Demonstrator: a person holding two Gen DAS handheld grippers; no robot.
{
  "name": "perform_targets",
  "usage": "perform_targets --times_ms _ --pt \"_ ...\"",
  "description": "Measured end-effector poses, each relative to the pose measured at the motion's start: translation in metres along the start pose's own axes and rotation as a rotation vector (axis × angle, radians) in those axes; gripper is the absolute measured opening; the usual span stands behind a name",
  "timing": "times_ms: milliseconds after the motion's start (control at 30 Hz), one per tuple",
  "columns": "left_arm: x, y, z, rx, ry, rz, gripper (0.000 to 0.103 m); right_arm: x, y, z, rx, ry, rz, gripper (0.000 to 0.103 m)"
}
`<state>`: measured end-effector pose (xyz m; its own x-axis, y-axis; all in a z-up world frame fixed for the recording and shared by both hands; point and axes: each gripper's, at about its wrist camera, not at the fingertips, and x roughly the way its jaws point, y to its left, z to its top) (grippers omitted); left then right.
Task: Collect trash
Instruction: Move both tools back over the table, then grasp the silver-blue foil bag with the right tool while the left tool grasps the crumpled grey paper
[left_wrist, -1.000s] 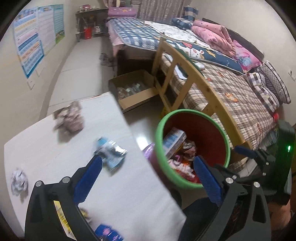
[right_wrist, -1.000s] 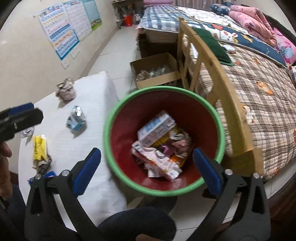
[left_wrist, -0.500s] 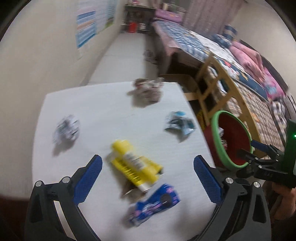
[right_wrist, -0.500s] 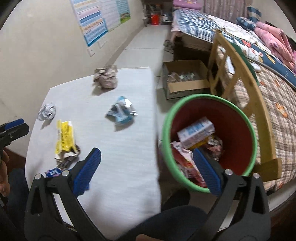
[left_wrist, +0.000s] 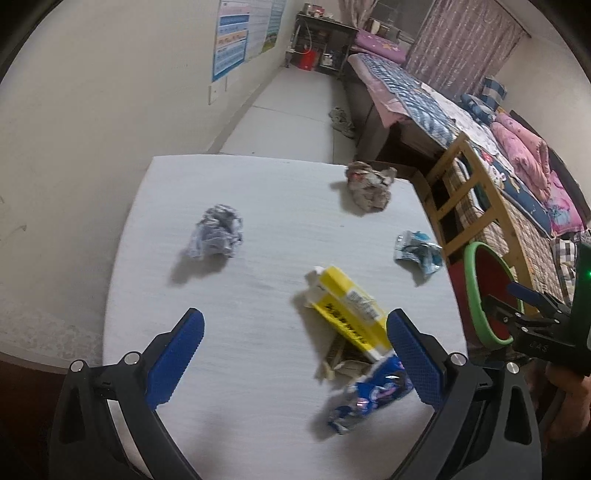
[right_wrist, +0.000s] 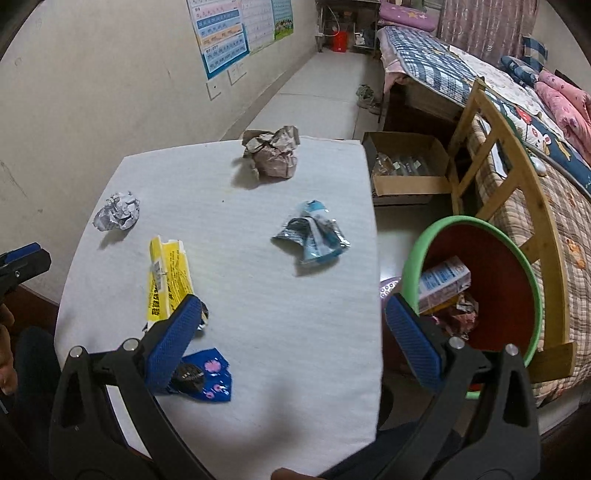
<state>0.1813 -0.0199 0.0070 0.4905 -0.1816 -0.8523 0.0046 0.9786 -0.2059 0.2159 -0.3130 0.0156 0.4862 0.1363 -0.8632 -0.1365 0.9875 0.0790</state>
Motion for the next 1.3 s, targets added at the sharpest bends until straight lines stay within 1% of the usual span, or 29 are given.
perform_targets --times_ms 233,333,433,533,600,733,867,933,1000,1033,1067,1100,1167,1200,1233,1267,1300 --pt "0.017 0.029 0.011 -0.024 0.022 0.030 0.095 0.019 0.010 0.005 -0.006 0.015 -0.013 0.098" --pt "0.031 0.040 0.016 -0.021 0.039 0.056 0.095 0.029 0.007 0.009 0.000 0.024 -0.024 0.098" --pt "0.048 0.050 0.023 -0.028 0.059 0.063 0.095 0.042 0.002 0.013 0.005 0.041 -0.040 0.098" --pt "0.064 0.056 0.032 -0.021 0.070 0.066 0.095 0.059 -0.005 0.020 0.020 0.066 -0.040 0.098" --pt "0.078 0.059 0.039 -0.013 0.084 0.082 0.095 0.069 -0.007 0.024 0.024 0.081 -0.039 0.098" --pt "0.102 0.064 0.055 -0.014 0.102 0.096 0.095 0.090 -0.008 0.034 0.010 0.100 -0.042 0.097" --pt "0.129 0.066 0.069 -0.001 0.128 0.131 0.095 0.119 -0.011 0.047 -0.005 0.135 -0.043 0.090" --pt "0.140 0.068 0.072 -0.004 0.144 0.137 0.095 0.129 -0.013 0.052 -0.002 0.156 -0.041 0.087" --pt "0.147 0.070 0.074 -0.003 0.150 0.136 0.095 0.141 -0.013 0.058 -0.012 0.176 -0.054 0.086" --pt "0.151 0.072 0.074 -0.002 0.157 0.139 0.094 0.145 -0.013 0.059 -0.016 0.187 -0.062 0.084" --pt "0.155 0.072 0.074 0.002 0.166 0.152 0.094 0.148 -0.012 0.060 -0.017 0.198 -0.063 0.078" --pt "0.157 0.073 0.074 0.004 0.169 0.157 0.093 0.153 -0.012 0.061 -0.018 0.217 -0.059 0.076" --pt "0.161 0.073 0.073 0.008 0.172 0.159 0.090 0.157 -0.011 0.060 -0.024 0.230 -0.067 0.075" --pt "0.163 0.073 0.073 0.011 0.178 0.157 0.086 0.159 -0.011 0.059 -0.024 0.236 -0.065 0.070" --pt "0.164 0.072 0.071 0.013 0.179 0.156 0.083 0.160 -0.010 0.058 -0.024 0.244 -0.061 0.066" --pt "0.164 0.072 0.070 0.017 0.175 0.159 0.081 0.161 -0.010 0.056 -0.023 0.250 -0.059 0.057" --pt "0.164 0.072 0.069 0.020 0.172 0.159 0.073 0.161 -0.010 0.055 -0.022 0.251 -0.058 0.048"
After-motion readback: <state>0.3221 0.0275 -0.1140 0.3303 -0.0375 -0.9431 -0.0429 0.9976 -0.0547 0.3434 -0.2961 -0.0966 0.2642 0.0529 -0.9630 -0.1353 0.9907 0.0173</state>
